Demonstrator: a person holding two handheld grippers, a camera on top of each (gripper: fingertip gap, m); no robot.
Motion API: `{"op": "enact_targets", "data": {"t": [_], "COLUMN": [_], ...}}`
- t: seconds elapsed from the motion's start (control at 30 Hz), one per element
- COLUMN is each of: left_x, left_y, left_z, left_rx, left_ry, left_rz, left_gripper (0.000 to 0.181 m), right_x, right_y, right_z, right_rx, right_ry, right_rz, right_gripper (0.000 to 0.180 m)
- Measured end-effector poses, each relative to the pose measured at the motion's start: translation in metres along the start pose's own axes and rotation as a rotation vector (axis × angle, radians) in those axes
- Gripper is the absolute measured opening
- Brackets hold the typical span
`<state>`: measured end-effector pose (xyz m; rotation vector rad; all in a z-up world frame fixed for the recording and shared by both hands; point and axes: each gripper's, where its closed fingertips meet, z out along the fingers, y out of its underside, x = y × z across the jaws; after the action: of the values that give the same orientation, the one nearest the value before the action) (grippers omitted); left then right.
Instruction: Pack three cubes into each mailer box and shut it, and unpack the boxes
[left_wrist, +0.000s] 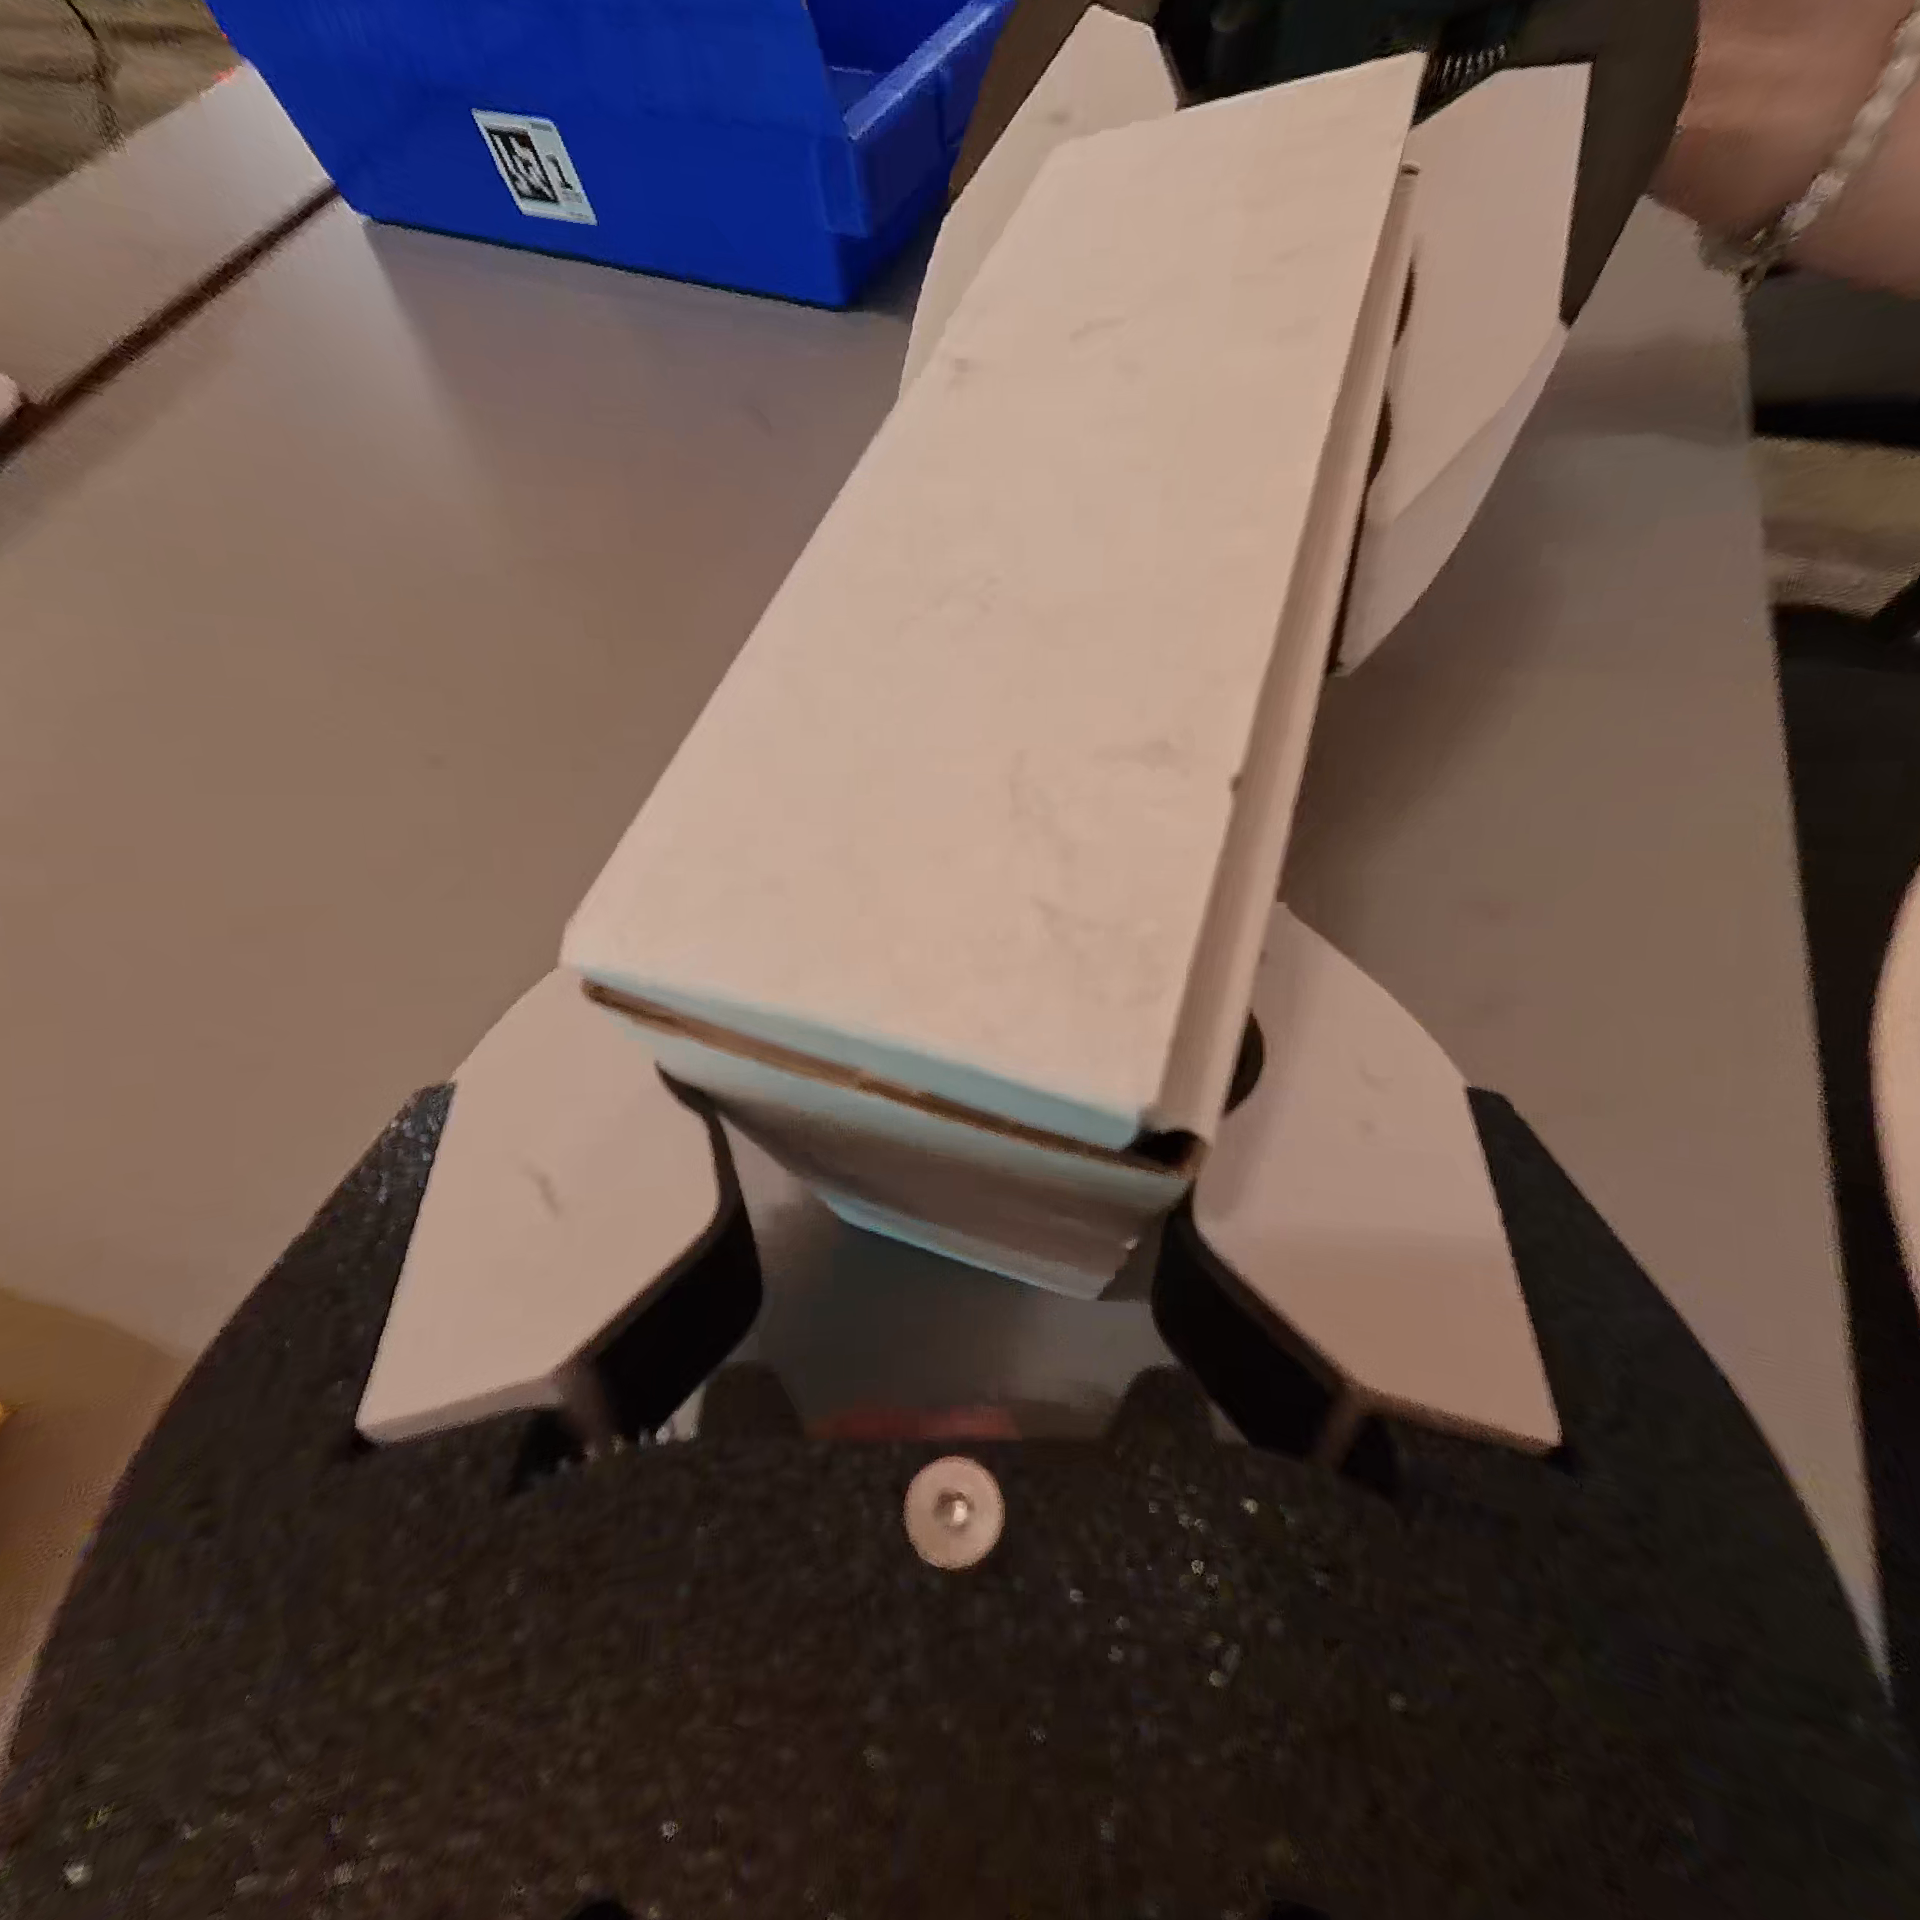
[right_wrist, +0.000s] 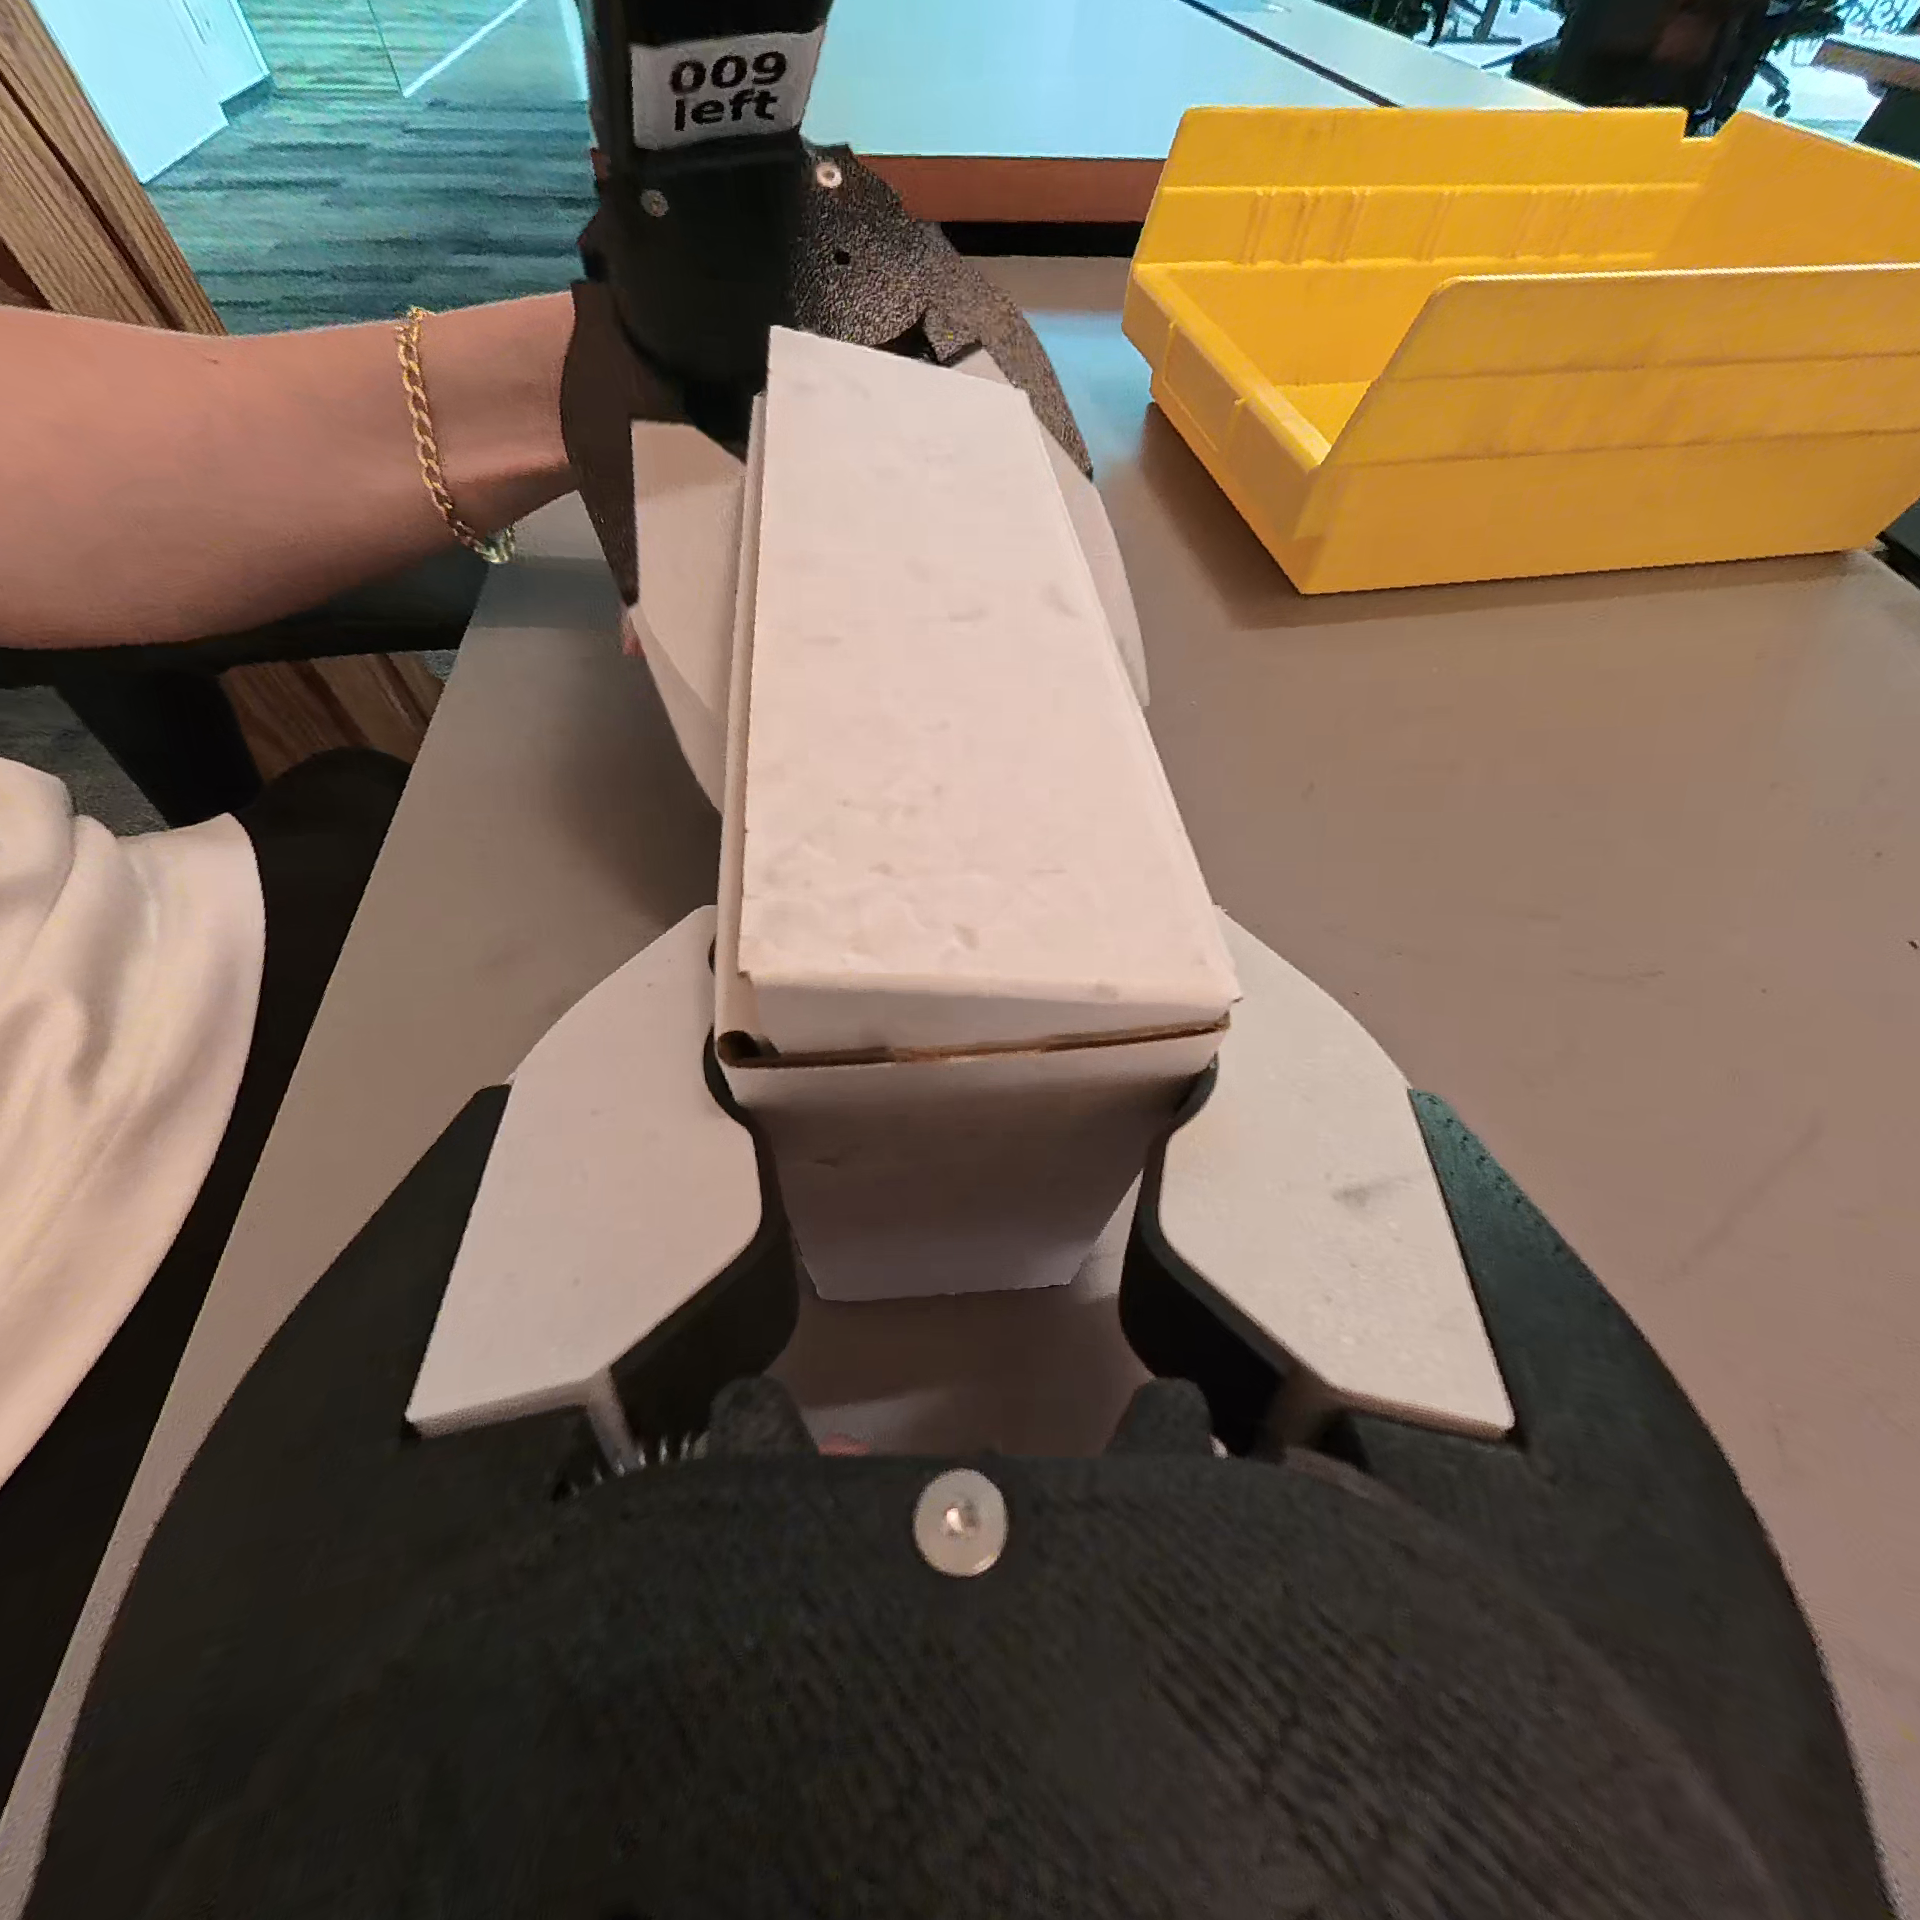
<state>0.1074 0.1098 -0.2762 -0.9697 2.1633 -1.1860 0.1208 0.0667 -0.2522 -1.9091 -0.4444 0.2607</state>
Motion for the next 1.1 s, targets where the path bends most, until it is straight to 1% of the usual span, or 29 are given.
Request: {"op": "enact_targets", "data": {"t": [0.07, 0.17, 0.23, 0.27, 0.3, 0.33, 0.37, 0.43, 0.5, 0.57, 0.67, 0.73, 0.8, 0.87, 0.9, 1.03, 1.1], "left_x": [-0.003, -0.003, -0.003, -0.003, -0.003, -0.003, -0.003, -0.003, -0.004, -0.004, -0.004, -0.004, -0.004, -0.004, -0.004, -0.005, -0.006], "left_y": [-0.003, -0.002, -0.002, -0.002, -0.002, -0.002, -0.002, -0.002, -0.002, -0.002, -0.002, -0.002, -0.002, -0.002, -0.002, -0.002, -0.002], "left_z": [0.0, 0.001, 0.002, 0.002, 0.002, 0.002, 0.002, 0.002, 0.002, 0.002, 0.002, 0.002, 0.002, 0.002, 0.002, 0.002, 0.003], "left_rx": [0.019, 0.015, 0.013, 0.013, 0.012, 0.012, 0.011, 0.011, 0.011, 0.012, 0.011, 0.011, 0.012, 0.012, 0.012, 0.011, 0.011], "left_ry": [-0.031, -0.008, -0.005, -0.004, -0.001, 0.001, 0.003, 0.003, 0.008, 0.012, 0.009, 0.005, 0.002, -0.001, -0.002, -0.006, -0.013], "left_rz": [0.044, 0.034, 0.034, 0.032, 0.028, 0.024, 0.022, 0.021, 0.015, 0.012, 0.015, 0.02, 0.024, 0.027, 0.027, 0.021, 0.016], "left_gripper": [0.096, 0.094, 0.094, 0.094, 0.094, 0.094, 0.094, 0.094, 0.094, 0.094, 0.094, 0.094, 0.094, 0.094, 0.094, 0.094, 0.094], "right_x": [0.0, 0.001, 0.002, 0.003, 0.006, 0.008, 0.009, 0.01, 0.004, -0.01, -0.017, -0.014, -0.009, -0.008, -0.007, -0.004, -0.004], "right_y": [0.0, 0.0, 0.004, 0.01, 0.013, 0.009, -0.002, -0.036, -0.068, -0.083, -0.08, -0.082, -0.082, -0.076, -0.077, -0.075, -0.071], "right_z": [0.0, 0.0, -0.002, -0.006, -0.012, -0.021, -0.032, -0.057, -0.071, -0.064, -0.04, -0.026, -0.014, -0.003, 0.0, 0.006, 0.008], "right_rx": [0.006, 0.001, -0.048, -0.099, -0.134, -0.135, -0.101, 0.008, 0.062, 0.003, -0.215, -0.287, -0.331, -0.379, -0.387, -0.447, -0.484], "right_ry": [0.001, 0.018, 0.047, 0.075, 0.116, 0.16, 0.2, 0.312, 0.411, 0.43, 0.472, 0.51, 0.527, 0.508, 0.512, 0.518, 0.506], "right_rz": [0.003, 0.006, -0.011, -0.036, -0.056, -0.06, -0.061, -0.111, -0.245, -0.399, -0.625, -0.729, -0.784, -0.798, -0.815, -0.88, -0.89], "right_gripper": [0.078, 0.078, 0.079, 0.082, 0.089, 0.093, 0.092, 0.082, 0.075, 0.074, 0.073, 0.069, 0.06, 0.06, 0.055, 0.043, 0.034]}}
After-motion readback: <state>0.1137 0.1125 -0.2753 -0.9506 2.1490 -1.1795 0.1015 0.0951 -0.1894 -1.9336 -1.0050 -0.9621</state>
